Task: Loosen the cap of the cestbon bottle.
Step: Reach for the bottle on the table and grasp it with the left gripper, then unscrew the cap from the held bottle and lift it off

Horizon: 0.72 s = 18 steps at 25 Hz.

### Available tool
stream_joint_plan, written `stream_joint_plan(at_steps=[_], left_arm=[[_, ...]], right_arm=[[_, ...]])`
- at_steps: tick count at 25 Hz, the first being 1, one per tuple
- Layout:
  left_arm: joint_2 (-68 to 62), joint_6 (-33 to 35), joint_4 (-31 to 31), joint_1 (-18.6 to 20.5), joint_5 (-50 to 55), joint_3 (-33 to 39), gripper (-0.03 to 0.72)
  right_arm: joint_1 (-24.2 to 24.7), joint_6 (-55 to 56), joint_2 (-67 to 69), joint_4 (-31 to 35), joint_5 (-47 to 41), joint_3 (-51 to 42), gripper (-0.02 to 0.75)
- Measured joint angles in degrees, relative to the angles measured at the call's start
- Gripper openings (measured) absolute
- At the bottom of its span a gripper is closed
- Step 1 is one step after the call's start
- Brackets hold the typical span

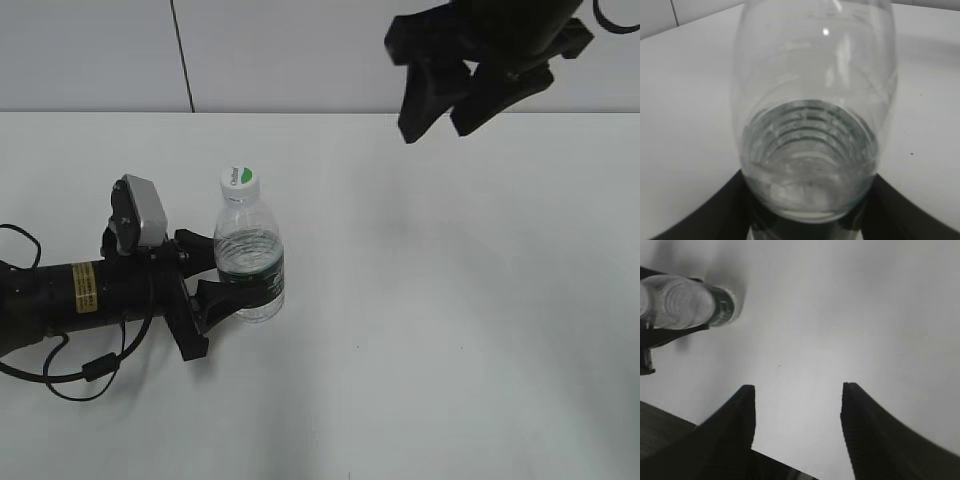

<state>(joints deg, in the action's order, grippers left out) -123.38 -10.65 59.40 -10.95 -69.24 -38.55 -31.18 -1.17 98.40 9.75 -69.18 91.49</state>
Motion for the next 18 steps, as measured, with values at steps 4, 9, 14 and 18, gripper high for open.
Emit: stream_joint_plan(at_steps=[4,9,14,18], left_arm=[[0.0,0.0,0.0,0.0,0.1,0.0,0.373],[0.0,0.0,0.1,0.0,0.1,0.0,0.372],[0.0,0.0,0.5,0.0,0.1,0.0,0.372],[0.0,0.0,1.1,0.0,0.0,0.0,0.372]], right_arm=[[-4.4,0.0,1.9,0.2,-0.5,2.6,0.424],[-9.4,0.0,7.8,0.4,-0.5,9.9,0.424],[-13.7,0.0,13.3,0.7,-0.5,16.5,0.424],[-14.8,0.0,16.9,0.7,-0.6,19.8,0.424]])
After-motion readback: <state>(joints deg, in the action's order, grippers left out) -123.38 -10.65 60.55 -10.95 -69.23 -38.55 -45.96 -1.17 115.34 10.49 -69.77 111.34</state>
